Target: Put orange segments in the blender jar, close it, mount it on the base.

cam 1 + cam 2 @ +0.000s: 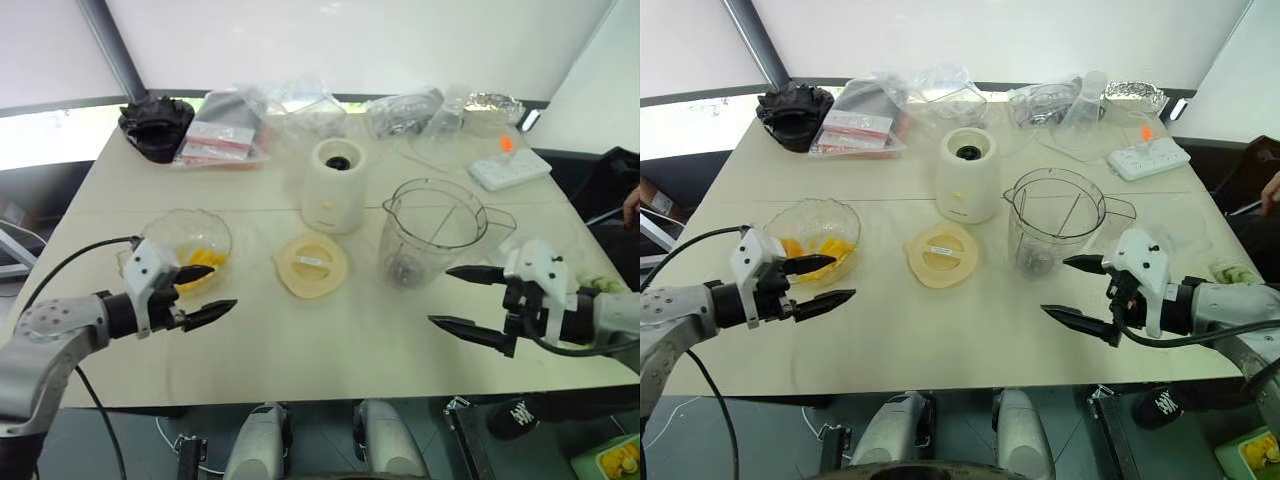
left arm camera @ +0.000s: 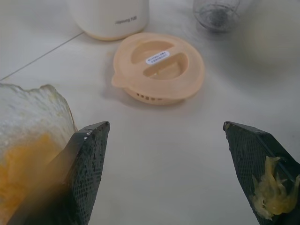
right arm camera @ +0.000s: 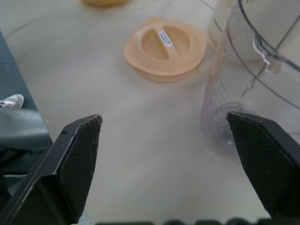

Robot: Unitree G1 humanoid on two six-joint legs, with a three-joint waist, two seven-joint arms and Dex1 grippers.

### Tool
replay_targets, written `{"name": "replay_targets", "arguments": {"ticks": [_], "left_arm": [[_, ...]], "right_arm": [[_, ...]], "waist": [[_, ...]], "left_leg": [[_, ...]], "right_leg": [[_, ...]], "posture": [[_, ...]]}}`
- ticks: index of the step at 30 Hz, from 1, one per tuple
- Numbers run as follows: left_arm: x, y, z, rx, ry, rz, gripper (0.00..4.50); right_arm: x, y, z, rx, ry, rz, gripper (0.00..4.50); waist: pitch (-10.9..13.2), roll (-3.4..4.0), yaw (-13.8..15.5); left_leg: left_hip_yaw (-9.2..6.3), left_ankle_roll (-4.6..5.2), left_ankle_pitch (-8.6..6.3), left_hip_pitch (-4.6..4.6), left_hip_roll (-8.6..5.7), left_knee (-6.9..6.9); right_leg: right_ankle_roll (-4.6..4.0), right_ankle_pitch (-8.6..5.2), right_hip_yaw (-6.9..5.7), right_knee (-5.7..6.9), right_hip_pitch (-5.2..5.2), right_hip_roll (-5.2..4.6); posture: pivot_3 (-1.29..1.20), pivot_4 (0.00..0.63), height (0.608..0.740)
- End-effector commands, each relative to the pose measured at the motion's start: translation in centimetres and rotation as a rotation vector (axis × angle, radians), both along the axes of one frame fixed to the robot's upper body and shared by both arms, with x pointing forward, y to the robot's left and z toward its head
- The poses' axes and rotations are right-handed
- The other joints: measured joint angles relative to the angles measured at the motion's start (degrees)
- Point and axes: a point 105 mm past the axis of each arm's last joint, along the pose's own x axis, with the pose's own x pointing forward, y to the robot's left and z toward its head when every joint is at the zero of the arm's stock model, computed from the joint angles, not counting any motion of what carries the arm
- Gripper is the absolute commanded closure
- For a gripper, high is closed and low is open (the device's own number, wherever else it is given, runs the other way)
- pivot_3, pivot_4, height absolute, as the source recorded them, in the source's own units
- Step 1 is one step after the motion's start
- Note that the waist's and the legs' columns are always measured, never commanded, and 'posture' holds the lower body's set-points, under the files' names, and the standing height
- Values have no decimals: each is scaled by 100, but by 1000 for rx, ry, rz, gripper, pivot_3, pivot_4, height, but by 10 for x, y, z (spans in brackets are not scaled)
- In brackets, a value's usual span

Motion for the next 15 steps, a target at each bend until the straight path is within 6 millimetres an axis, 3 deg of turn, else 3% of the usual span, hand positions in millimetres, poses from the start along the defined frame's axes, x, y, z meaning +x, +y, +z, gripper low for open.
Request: {"name": "replay_targets", "arguments": {"ticks": [1, 15], "left_arm": [[-6, 0, 9, 24, -43, -28, 451], [4, 0, 17, 19, -80, -7, 451]], "right_arm": [[-1, 1, 11, -3, -24, 24, 58], [4, 8, 23, 31, -57, 33, 58]], "waist": [[0, 0, -5], [1, -2, -7]], "left_leg": [[0, 0, 0, 0, 0, 0], [2, 0, 0, 1, 1, 2]], "right_leg": [[0, 0, 0, -1, 0, 0], [0, 1, 0, 0, 0, 0]], "posture": [[0, 150, 740], [0, 150, 740]]}}
